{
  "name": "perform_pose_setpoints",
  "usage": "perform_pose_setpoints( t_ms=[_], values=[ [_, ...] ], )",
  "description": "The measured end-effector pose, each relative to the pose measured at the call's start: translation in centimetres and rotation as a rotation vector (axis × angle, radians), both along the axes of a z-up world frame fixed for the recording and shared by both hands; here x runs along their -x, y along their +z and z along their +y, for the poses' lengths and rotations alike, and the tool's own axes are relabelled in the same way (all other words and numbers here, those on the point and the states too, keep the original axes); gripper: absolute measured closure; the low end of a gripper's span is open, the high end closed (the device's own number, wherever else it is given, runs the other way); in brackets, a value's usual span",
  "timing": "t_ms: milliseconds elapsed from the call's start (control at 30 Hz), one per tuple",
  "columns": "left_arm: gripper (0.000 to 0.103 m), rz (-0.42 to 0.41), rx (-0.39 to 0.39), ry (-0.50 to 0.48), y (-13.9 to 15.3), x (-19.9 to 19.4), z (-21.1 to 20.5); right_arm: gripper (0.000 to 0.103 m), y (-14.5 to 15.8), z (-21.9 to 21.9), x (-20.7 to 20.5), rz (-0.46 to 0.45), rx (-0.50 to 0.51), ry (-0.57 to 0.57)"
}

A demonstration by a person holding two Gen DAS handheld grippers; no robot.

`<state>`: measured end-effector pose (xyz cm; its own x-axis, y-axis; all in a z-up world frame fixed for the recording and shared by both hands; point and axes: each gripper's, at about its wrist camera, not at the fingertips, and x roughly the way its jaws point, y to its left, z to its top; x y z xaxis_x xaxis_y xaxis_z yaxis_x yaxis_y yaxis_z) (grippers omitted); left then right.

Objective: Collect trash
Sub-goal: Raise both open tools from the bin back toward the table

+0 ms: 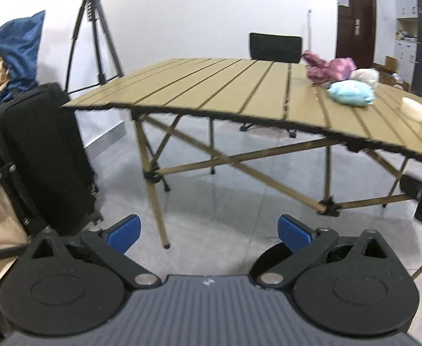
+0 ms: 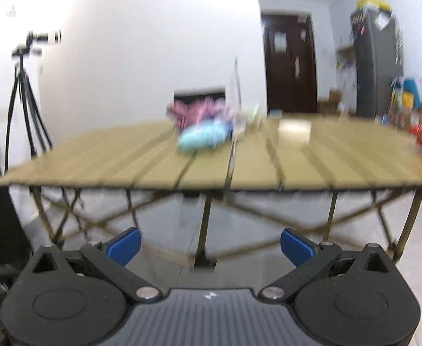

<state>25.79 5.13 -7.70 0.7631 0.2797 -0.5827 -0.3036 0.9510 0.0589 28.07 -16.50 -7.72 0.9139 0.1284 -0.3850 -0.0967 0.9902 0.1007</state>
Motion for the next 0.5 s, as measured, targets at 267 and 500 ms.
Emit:
perform_pose_setpoints(
  t_ms=[267,500],
  values=[
    [0.0,-0.069,-0.018,-0.066,2.8,-2.7,-3.3,0.0,2.9,-2.8,0.1,-0.166,-0.04,-0.01],
    [0.0,-0.103,-0.012,-0.088,4.1,-5.3,-5.3,0.0,4.8,-4.5,-1.7,-0.242,-0.04,-0.028]
  ],
)
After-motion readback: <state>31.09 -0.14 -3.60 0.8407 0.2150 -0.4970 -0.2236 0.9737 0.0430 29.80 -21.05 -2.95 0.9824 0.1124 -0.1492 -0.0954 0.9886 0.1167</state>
